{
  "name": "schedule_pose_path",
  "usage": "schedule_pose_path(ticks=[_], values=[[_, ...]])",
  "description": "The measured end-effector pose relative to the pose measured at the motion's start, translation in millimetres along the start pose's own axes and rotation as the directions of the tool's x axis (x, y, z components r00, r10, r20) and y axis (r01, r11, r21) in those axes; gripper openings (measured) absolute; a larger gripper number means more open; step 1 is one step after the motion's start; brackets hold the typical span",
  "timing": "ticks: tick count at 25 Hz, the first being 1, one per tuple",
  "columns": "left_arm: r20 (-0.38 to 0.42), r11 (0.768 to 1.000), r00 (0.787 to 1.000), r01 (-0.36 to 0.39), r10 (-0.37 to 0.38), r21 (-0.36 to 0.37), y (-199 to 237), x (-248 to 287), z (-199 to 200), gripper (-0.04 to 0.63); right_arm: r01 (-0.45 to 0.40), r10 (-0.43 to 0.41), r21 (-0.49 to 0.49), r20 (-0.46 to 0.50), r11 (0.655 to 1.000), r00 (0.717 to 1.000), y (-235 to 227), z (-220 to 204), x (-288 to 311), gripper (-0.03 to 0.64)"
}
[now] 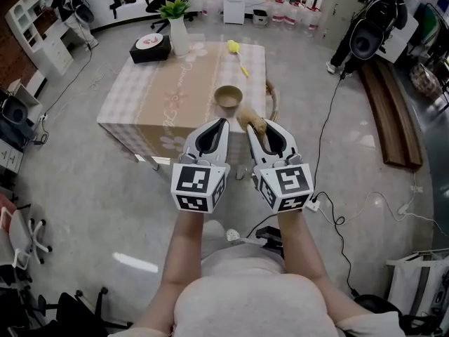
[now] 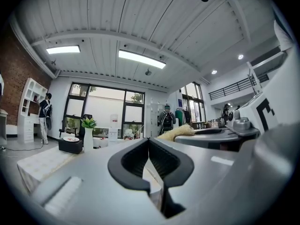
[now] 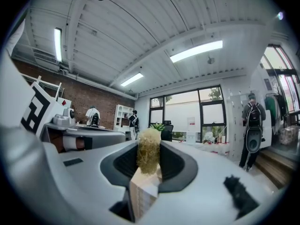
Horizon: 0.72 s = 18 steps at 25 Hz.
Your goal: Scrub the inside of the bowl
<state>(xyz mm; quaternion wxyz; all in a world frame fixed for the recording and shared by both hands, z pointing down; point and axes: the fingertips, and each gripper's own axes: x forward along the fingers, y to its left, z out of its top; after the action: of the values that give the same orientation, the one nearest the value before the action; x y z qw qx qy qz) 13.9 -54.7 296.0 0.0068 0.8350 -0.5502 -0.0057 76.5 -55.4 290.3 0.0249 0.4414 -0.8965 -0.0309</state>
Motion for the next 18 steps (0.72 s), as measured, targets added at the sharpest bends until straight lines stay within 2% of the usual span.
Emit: schedule_pose_path(ticks=[5, 13, 18], values=[[-0.027, 1.000, 1.000, 0.018, -0.017, 0.018, 8, 13, -8, 0.053, -0.004, 0.004, 0.008, -0.013, 1.000, 1.000, -3, -9, 16, 0.103], [-0.061, 0.998, 0.996, 0.066, -0.066, -0.012, 25, 48, -21, 0.106, 0.021, -0.021, 0.023, -0.028, 0.999, 0.999, -28, -18, 47, 0.103], [-0.099, 0.996, 0.992, 0.081, -0.084, -0.028, 44, 73, -33, 0.096, 0.029, -0.028, 0.021, -0.043, 0.999, 0.999, -42, -24, 75, 0.103]])
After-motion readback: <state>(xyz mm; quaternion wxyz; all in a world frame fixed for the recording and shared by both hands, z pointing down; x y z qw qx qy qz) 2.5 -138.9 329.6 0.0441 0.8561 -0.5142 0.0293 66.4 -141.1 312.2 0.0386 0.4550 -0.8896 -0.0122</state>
